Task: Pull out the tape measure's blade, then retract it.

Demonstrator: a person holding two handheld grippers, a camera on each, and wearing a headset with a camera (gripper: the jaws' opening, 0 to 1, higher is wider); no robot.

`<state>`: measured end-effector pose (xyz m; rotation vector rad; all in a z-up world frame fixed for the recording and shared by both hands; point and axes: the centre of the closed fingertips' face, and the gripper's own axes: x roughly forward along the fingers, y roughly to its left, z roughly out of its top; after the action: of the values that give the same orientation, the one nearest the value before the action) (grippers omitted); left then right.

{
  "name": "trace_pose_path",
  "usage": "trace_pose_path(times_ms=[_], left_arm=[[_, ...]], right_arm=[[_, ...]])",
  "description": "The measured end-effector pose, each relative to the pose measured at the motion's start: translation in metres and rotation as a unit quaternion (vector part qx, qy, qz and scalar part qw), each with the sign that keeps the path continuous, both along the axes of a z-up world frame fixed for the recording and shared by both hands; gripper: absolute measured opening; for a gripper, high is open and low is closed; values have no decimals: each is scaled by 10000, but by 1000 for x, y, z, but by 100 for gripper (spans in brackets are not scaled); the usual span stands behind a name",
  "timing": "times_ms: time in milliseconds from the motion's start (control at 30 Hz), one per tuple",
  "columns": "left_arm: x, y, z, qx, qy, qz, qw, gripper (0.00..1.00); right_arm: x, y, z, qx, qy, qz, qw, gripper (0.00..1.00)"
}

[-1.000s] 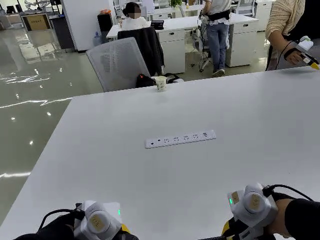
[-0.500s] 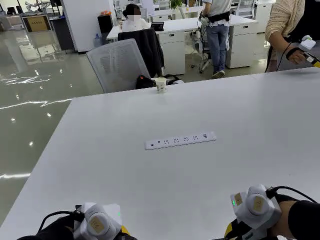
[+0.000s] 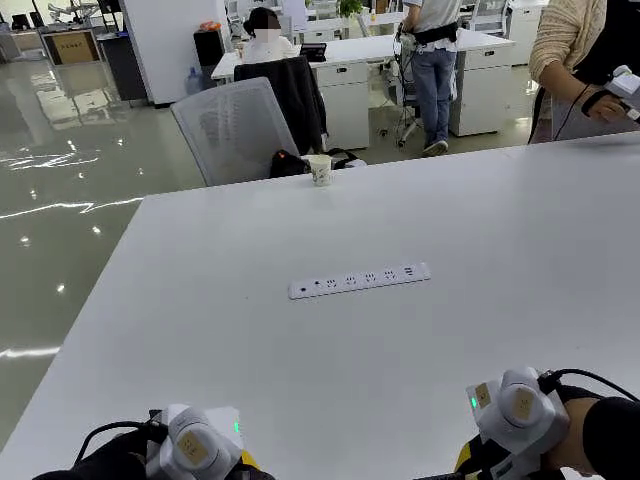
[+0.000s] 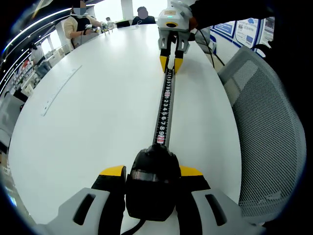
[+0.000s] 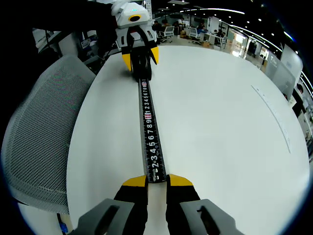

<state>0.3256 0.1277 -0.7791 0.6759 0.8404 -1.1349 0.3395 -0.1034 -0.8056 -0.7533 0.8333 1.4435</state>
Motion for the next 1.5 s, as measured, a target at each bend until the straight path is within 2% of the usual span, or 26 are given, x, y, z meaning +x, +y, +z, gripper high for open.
trace_pose_path(times_ms=[1500], left_arm=[[2, 0, -2, -23, 5, 50, 10000, 35]], right_arm=[[3, -17, 0, -41, 41, -103, 9999, 10]])
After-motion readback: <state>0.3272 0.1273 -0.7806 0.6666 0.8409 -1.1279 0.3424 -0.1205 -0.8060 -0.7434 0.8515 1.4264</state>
